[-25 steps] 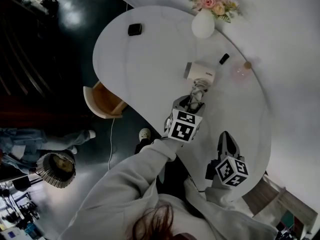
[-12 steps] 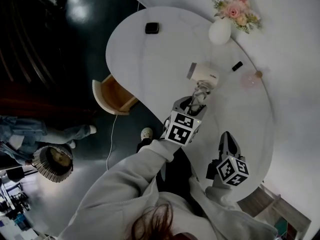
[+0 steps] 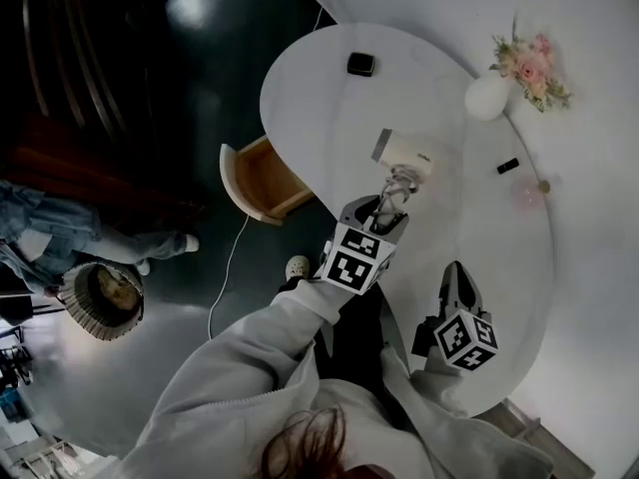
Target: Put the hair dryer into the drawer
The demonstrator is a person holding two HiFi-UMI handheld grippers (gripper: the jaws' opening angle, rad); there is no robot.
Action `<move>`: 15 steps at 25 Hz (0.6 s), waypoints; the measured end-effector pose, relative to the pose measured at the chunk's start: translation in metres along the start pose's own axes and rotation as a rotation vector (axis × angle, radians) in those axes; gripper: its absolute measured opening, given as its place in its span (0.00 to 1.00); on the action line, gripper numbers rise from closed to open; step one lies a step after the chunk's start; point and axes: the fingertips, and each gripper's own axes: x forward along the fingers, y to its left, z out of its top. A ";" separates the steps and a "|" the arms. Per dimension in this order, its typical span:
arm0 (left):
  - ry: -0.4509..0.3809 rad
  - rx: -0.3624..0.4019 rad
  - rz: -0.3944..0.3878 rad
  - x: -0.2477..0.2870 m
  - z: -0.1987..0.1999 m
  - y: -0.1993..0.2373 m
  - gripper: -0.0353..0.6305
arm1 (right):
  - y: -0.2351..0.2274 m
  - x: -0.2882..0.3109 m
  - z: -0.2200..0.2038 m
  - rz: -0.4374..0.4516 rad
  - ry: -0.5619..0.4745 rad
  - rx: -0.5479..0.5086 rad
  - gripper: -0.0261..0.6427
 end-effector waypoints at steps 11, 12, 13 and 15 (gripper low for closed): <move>-0.019 -0.036 0.073 -0.069 -0.005 0.092 0.41 | 0.084 0.044 0.005 0.083 0.014 -0.066 0.11; -0.019 -0.038 0.079 -0.076 -0.007 0.100 0.41 | 0.093 0.046 0.004 0.089 0.017 -0.074 0.11; -0.020 -0.040 0.085 -0.082 -0.009 0.108 0.41 | 0.101 0.049 0.002 0.094 0.020 -0.081 0.11; -0.022 -0.041 0.094 -0.095 -0.013 0.123 0.41 | 0.116 0.054 -0.001 0.103 0.029 -0.093 0.11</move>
